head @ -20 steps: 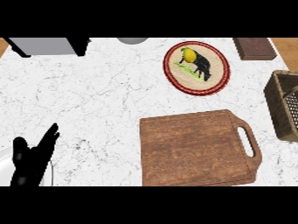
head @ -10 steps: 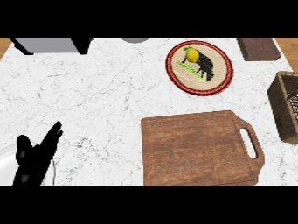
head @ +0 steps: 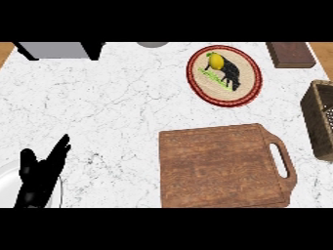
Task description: Pick the squash from the cutting board and place it in the basket
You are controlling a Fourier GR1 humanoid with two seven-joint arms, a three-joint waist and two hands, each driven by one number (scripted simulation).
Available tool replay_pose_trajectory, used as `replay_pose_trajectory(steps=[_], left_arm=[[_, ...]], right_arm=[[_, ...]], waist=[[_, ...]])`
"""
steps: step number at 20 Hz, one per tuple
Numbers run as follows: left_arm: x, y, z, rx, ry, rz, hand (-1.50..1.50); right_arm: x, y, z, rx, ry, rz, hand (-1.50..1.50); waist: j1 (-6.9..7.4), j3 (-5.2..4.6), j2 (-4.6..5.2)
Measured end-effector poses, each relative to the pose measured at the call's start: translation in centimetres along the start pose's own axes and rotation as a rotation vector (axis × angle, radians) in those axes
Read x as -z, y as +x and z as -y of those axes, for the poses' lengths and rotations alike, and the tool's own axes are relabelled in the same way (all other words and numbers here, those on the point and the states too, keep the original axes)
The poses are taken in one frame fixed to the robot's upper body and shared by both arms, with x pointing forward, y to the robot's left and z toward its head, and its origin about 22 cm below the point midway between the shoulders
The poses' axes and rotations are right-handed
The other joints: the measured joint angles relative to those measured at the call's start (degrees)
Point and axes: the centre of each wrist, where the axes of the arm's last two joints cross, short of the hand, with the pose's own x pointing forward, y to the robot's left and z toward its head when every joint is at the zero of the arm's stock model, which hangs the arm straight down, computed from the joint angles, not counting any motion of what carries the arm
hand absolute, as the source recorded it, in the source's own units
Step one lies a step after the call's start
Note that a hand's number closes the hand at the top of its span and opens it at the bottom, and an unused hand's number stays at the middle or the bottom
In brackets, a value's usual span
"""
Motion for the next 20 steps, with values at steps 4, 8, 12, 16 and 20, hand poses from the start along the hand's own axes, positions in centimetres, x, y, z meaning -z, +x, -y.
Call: replay_pose_trajectory(steps=[4,8,12,16,20], left_arm=[[-0.1,-0.2,-0.2,0.004,-0.004,0.012,0.00],[-0.1,-0.2,-0.2,0.004,-0.002,0.010,0.00],[-0.1,-0.1,0.3,0.001,0.001,0.015,0.00],[-0.2,-0.1,-0.1,0.006,0.001,0.014,0.00],[-0.2,0.0,-0.2,0.006,-0.006,0.013,0.00]], right_arm=[[1.4,-2.5,-0.4,0.046,-0.004,-0.018,1.50],[2.1,-4.7,-0.7,0.058,-0.004,-0.031,1.50],[2.7,-6.5,1.0,-0.091,-0.089,-0.084,1.50],[3.1,-9.2,1.5,-0.198,-0.072,-0.075,-1.50],[4.1,-9.6,2.8,-0.241,-0.075,-0.040,-1.50]], waist=[[0.23,0.03,0.01],[0.24,0.04,-0.02],[0.21,0.01,0.13],[0.19,0.01,0.10],[0.30,0.01,0.06]])
